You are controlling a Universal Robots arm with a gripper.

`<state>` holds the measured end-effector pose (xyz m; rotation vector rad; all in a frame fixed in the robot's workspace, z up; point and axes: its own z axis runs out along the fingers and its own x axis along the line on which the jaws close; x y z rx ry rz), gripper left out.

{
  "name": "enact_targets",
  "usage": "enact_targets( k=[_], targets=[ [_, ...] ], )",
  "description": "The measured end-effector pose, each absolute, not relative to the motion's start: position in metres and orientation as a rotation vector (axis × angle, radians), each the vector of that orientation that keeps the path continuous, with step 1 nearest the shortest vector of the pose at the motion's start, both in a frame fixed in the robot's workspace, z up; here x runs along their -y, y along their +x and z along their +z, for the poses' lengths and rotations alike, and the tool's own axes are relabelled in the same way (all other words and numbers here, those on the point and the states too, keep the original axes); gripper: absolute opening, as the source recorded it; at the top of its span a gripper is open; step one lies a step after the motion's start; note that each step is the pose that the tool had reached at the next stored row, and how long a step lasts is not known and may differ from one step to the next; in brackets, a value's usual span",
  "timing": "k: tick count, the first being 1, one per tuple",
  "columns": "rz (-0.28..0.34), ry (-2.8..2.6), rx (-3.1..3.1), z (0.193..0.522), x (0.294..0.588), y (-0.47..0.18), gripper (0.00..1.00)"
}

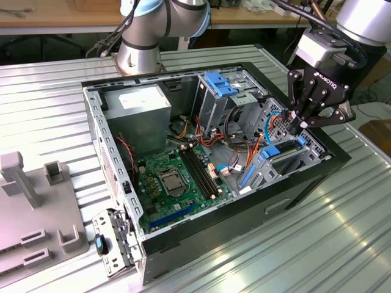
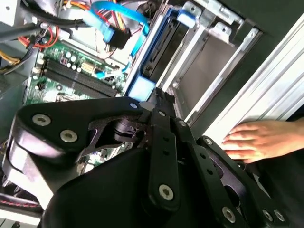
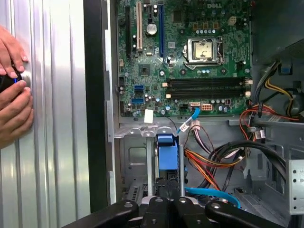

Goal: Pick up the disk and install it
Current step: 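Insert the disk into the insertion slot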

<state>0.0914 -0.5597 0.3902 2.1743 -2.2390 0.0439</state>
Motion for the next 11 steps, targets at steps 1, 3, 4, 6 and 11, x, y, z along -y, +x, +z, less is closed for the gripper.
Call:
enact_targets(
  k=[1, 3, 4, 6, 11],
  targets=[
    [0.044, 2.174, 2.239, 0.388, 0.5597, 0.0946, 0.11],
    [0.044, 2.175, 2.239, 0.3849, 0.5597, 0.0976, 0.11],
    [0.044, 2.175, 2.238, 0.3837, 0.5597, 0.0978, 0.11],
    [0.046, 2.176, 2.239, 0.3811, 0.5597, 0.0979, 0.11],
    [0.048, 2.177, 2.24, 0.3806, 0.5597, 0.0979, 0.11]
  ],
)
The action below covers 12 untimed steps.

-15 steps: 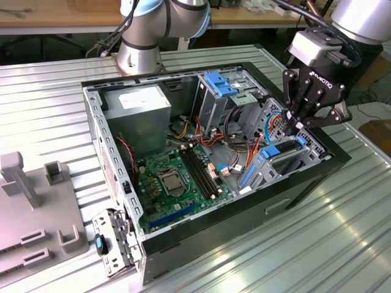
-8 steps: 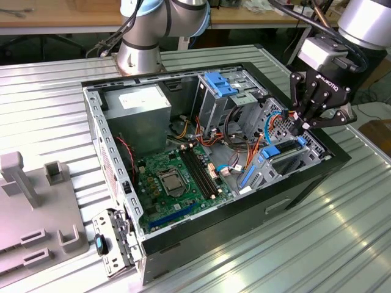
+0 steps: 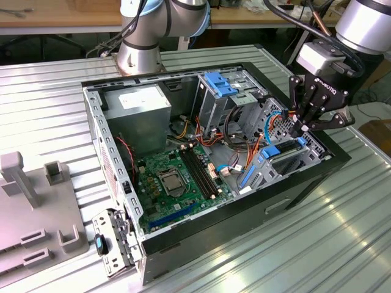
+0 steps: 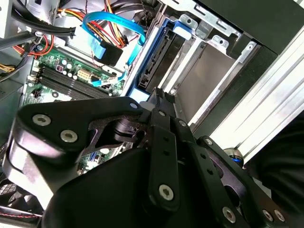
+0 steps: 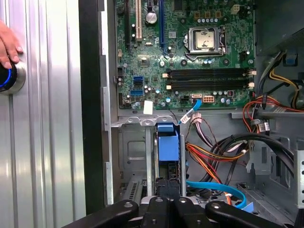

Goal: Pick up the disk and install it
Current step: 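Insert the disk into the insertion slot, then insert the first disk wire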

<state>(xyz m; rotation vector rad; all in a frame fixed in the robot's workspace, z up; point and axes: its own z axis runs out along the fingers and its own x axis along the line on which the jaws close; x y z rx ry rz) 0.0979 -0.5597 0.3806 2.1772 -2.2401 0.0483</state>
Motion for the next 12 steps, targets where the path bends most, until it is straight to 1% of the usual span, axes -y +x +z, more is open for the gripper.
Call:
enact_targets(
  k=[7, 12],
  targets=[
    [0.049, 2.177, 2.24, 0.381, 0.56, 0.098, 0.11],
    [0.049, 2.187, 2.231, 0.38, 0.56, 0.12, 0.11]
  ],
)
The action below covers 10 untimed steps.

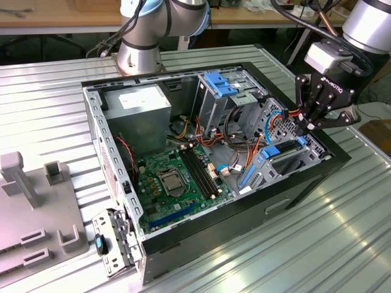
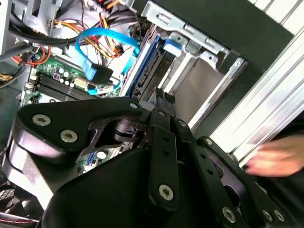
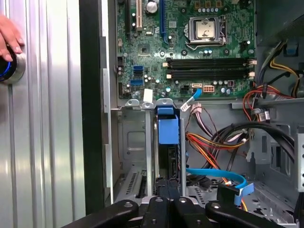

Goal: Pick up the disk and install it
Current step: 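Insert the first disk wire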

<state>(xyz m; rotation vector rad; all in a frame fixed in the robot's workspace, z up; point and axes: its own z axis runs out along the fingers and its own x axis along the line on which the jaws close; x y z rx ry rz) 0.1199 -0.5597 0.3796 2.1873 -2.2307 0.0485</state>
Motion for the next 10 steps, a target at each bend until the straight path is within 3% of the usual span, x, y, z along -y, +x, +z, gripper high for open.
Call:
enact_targets(
  k=[10],
  targets=[
    [0.051, 2.403, 2.001, 0.379, 0.5597, 0.1301, 0.11]
  ],
)
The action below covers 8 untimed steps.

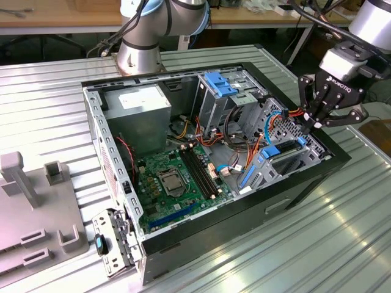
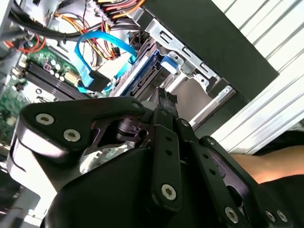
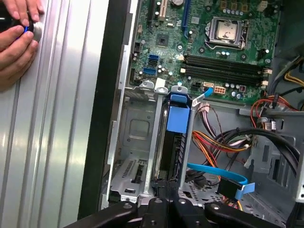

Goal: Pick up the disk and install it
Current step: 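Insert the first disk wire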

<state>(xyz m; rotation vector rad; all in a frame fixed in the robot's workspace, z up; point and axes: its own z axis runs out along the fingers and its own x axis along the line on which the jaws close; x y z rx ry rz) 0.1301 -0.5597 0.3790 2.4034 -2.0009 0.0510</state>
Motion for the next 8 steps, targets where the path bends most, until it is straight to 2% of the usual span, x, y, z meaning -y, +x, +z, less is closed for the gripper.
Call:
enact_targets(
  k=[8],
  targets=[
    [0.053, 2.48, 1.906, 0.379, 0.553, 0.141, 0.11]
  ],
)
